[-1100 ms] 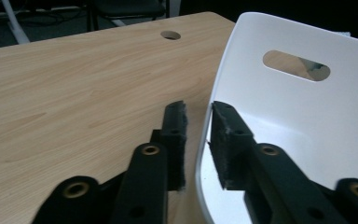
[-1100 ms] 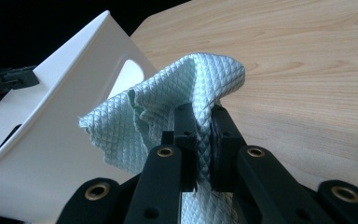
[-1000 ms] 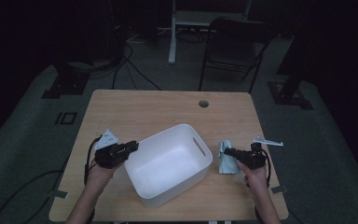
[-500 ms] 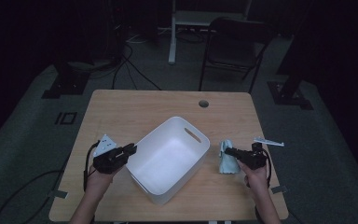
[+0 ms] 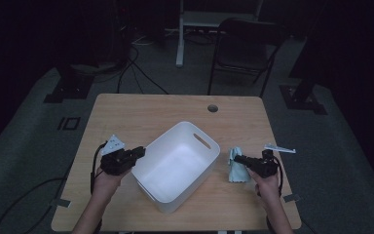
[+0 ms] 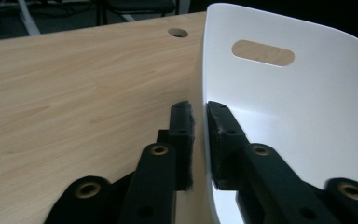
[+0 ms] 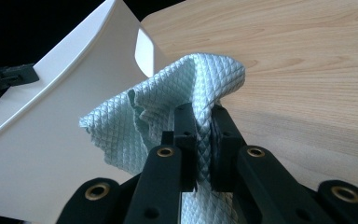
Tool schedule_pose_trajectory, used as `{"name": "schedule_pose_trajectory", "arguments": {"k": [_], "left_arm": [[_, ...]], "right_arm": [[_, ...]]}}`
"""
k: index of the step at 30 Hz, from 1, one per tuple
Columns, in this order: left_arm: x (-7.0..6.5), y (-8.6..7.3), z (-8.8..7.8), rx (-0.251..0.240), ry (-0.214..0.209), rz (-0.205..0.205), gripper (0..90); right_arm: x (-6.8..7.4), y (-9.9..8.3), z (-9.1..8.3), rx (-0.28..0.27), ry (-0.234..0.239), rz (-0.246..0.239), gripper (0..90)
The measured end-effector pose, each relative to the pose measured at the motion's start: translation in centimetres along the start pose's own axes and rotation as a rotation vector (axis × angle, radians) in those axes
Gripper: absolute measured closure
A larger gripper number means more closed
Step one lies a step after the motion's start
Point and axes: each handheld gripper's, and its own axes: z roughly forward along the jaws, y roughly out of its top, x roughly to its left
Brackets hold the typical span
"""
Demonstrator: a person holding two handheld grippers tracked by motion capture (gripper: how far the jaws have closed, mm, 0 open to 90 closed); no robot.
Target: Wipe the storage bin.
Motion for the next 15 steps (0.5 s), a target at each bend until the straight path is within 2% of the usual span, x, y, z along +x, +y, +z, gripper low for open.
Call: {"name": "schedule_pose_trajectory", "arguments": {"k": [2,5,8,9,12,15], "left_arm": [[-0.2,0.0,0.0,-0.001,0.003,0.005,86.9],[-0.6,-0.1,-0.1,-0.006,0.027,0.020,87.9],[-0.8,-0.3,-0.3,-0.009,0.052,0.005,88.2],[-1.2,-0.5,-0.6,-0.011,0.078,-0.004,88.2],[-1.8,-0.9,-1.0,-0.023,0.098,-0.024,88.0],[-2.5,-1.3,-1.3,-0.031,0.117,-0.007,87.9]], "right_arm": [[0.1,0.0,0.0,0.001,0.001,-0.002,83.7],[0.1,-0.1,0.1,0.005,0.000,-0.004,83.7],[0.1,-0.1,0.1,0.004,0.002,0.001,83.7],[0.1,-0.2,0.1,0.006,0.002,0.001,83.7],[0.2,-0.2,0.1,0.008,0.005,0.001,83.7],[0.4,-0.3,0.2,0.014,0.004,-0.009,83.7]]}}
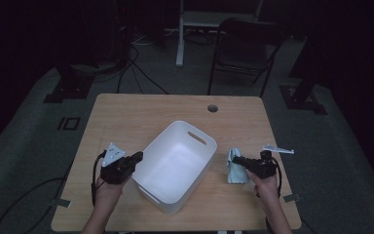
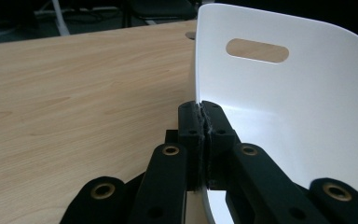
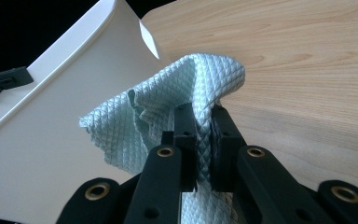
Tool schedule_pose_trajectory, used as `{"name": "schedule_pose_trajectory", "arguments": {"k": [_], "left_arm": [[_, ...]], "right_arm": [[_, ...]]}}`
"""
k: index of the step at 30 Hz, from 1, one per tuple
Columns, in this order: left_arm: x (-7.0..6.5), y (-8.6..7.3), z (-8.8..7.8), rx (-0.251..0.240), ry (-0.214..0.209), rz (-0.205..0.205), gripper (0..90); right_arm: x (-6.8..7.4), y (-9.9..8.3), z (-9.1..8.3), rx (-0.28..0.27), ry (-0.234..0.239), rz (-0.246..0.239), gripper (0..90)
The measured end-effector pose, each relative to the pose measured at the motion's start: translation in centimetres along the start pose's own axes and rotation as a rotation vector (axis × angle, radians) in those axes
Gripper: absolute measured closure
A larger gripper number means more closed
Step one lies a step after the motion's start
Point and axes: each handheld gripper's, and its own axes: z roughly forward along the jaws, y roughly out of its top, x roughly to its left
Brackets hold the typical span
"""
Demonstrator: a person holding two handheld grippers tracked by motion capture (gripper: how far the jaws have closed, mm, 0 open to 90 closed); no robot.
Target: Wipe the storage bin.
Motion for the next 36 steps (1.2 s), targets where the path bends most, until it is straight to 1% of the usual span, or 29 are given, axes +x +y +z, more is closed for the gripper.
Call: {"name": "schedule_pose_trajectory", "arguments": {"k": [2,4,6,7,8,13,16,17,18,19,20,21,22,23,24,25,27,28,30,31,32,33,36], "left_arm": [[-0.2,-0.2,-0.1,-0.007,0.002,-0.004,87.7],[-0.2,-0.3,-0.1,-0.016,0.004,-0.018,87.7],[-0.3,-0.2,-0.1,-0.011,0.011,-0.001,87.7],[-0.3,-0.3,-0.1,-0.012,0.013,0.002,87.7],[-0.3,-0.3,-0.1,-0.019,0.011,-0.004,87.7],[-0.4,-0.5,-0.1,-0.027,0.020,0.006,87.8],[-0.4,-0.6,-0.1,-0.033,0.022,0.003,87.8],[-0.4,-0.6,-0.1,-0.033,0.022,0.003,87.8],[-0.5,-0.5,-0.1,-0.027,0.023,0.015,87.8],[-0.6,-0.5,-0.1,-0.025,0.024,0.019,87.8],[-0.5,-0.6,-0.1,-0.027,0.020,0.018,87.8],[-0.5,-0.6,-0.1,-0.025,0.016,0.019,87.8],[-0.4,-0.6,-0.1,-0.024,0.011,0.019,87.6],[-0.3,-0.6,-0.1,-0.017,-0.003,0.017,87.4],[-0.2,-0.5,-0.1,-0.007,-0.011,0.024,86.7],[-0.1,-0.6,-0.1,-0.002,-0.020,0.026,86.3],[0.1,-0.7,-0.1,-0.001,-0.036,0.042,85.7],[0.1,-0.7,-0.1,0.005,-0.038,0.048,85.2],[0.0,-0.7,-0.1,0.012,-0.033,0.059,85.1],[-0.1,-0.7,-0.1,0.012,-0.028,0.063,85.1],[-0.1,-0.7,-0.1,0.017,-0.025,0.076,85.1],[-0.1,-0.8,-0.1,0.015,-0.028,0.080,84.7],[-0.1,-0.9,-0.1,0.009,-0.029,0.074,84.7]], "right_arm": [[0.2,0.0,0.1,0.000,0.001,-0.004,83.7],[0.4,0.1,0.2,0.001,0.000,-0.014,83.7],[0.7,0.1,0.4,0.008,-0.010,-0.025,83.7],[0.8,0.1,0.4,0.008,-0.017,-0.032,83.7],[0.9,0.1,0.4,0.011,-0.023,-0.037,83.7],[1.7,0.4,0.6,0.028,-0.084,-0.103,83.7],[2.4,0.7,0.6,0.023,-0.111,-0.144,83.7],[2.4,0.7,0.6,0.023,-0.111,-0.144,83.7],[2.6,0.9,0.5,0.017,-0.109,-0.150,83.7],[3.1,1.1,0.5,0.001,-0.110,-0.166,83.7],[3.4,1.2,0.4,-0.003,-0.111,-0.175,83.7],[3.7,1.3,0.4,-0.012,-0.089,-0.179,83.7],[3.8,1.4,0.4,-0.023,-0.069,-0.176,83.7],[4.0,1.5,0.5,-0.025,-0.065,-0.179,83.7],[4.3,1.6,0.5,-0.025,-0.078,-0.201,83.7],[4.5,1.7,0.5,-0.027,-0.079,-0.207,83.7],[4.7,1.9,0.6,-0.031,-0.065,-0.213,83.7],[4.8,2.0,0.7,-0.033,-0.065,-0.218,83.7],[5.0,2.3,0.8,-0.040,-0.046,-0.216,83.7],[5.1,2.4,0.8,-0.042,-0.044,-0.217,83.7],[5.1,2.5,0.9,-0.043,-0.037,-0.220,83.7],[5.1,2.6,1.0,-0.045,-0.026,-0.217,83.7],[5.3,2.7,1.1,-0.052,-0.007,-0.217,83.7]]}}
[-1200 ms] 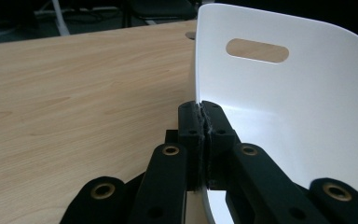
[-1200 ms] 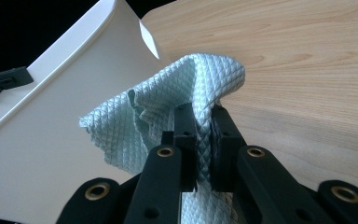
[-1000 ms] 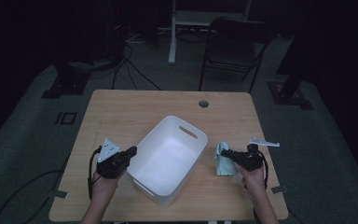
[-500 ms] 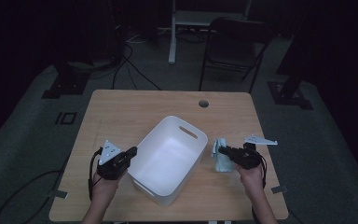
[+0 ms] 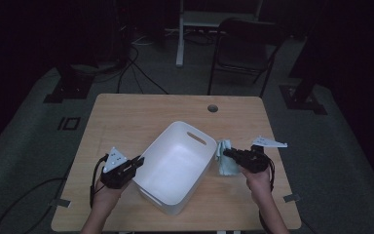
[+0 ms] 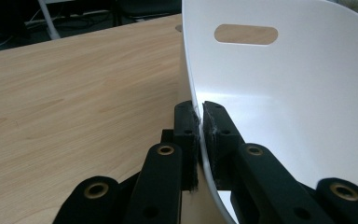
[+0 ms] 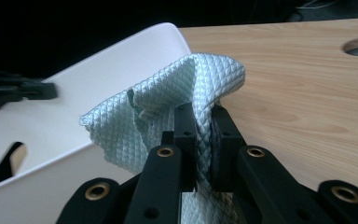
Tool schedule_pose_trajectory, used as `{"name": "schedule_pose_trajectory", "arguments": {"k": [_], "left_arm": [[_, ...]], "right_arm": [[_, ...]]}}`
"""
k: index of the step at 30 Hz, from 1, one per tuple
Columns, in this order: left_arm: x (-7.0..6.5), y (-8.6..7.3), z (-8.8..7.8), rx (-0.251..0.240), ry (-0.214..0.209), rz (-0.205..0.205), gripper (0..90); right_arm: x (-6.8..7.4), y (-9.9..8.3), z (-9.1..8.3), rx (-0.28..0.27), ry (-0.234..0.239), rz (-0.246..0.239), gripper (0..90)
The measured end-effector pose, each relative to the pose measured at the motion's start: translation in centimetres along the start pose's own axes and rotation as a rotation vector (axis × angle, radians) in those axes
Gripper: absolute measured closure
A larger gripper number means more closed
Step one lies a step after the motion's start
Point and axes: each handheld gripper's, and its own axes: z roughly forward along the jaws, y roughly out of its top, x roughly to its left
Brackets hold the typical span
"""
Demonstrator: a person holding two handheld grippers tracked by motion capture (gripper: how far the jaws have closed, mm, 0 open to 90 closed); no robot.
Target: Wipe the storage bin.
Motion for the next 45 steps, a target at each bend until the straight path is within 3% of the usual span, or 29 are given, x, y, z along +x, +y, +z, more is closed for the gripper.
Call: {"name": "schedule_pose_trajectory", "arguments": {"k": [5,12,23,45], "left_arm": [[0.0,-0.1,0.0,-0.007,0.000,-0.013,85.2],[0.1,0.0,0.1,-0.002,-0.012,0.011,85.1],[0.2,0.1,0.2,0.002,-0.022,0.037,85.0],[0.2,0.1,0.4,0.001,-0.025,0.043,84.9]], "right_arm": [[0.1,0.1,0.4,0.000,0.017,0.000,83.7],[0.6,-0.3,1.6,0.035,-0.009,-0.029,83.7],[0.5,-0.6,2.3,0.052,-0.009,-0.018,83.7],[-0.8,-2.3,3.7,0.133,-0.027,0.013,83.7]]}}
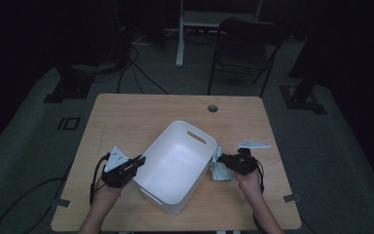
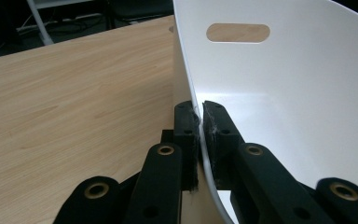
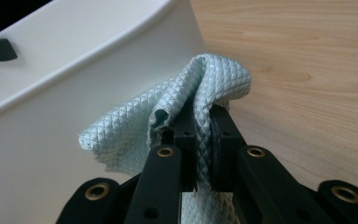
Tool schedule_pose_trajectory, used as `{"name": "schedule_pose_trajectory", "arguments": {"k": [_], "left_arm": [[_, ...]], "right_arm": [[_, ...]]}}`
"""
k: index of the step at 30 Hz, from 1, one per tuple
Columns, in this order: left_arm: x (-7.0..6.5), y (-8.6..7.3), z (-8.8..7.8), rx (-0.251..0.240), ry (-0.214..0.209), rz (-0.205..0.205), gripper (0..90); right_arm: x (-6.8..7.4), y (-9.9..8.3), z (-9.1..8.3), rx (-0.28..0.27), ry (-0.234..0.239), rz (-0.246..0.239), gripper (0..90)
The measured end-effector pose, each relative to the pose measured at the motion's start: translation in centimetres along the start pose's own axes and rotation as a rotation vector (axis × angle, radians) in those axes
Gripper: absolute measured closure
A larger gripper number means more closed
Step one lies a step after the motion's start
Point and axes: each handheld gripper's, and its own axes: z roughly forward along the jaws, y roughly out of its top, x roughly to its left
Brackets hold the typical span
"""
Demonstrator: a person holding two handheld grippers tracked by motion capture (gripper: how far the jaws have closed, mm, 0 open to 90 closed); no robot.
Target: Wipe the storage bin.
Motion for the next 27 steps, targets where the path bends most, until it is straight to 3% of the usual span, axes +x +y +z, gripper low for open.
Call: {"name": "schedule_pose_trajectory", "arguments": {"k": [27], "left_arm": [[-0.3,0.0,0.2,-0.005,0.012,-0.011,84.7]], "right_arm": [[-1.8,-2.4,2.9,0.152,-0.026,0.039,83.5]]}}
